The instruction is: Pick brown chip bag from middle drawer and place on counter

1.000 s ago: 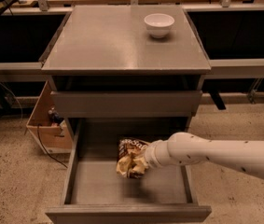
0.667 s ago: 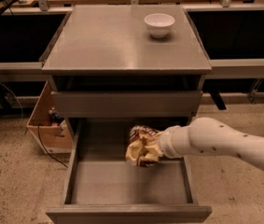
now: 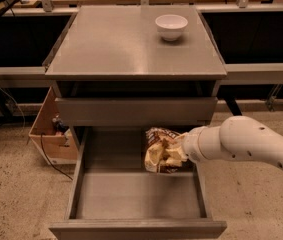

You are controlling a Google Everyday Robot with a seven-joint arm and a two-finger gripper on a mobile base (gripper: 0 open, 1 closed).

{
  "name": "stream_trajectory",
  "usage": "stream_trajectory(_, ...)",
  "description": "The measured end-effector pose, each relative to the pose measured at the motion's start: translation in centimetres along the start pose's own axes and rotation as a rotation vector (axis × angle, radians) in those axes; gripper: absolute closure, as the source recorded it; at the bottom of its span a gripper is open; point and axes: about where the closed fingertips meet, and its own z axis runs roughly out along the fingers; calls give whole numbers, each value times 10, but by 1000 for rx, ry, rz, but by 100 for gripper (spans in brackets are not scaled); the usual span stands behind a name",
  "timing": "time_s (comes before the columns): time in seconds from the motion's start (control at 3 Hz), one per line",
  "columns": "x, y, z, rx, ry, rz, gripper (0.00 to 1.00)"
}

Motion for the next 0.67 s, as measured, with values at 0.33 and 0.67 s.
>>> stream_trajectory(0.33,-11,-3,-11,-19,-8,-8,100)
stream_trajectory(0.67,-38,-3,-54,-20,-18,-50,100)
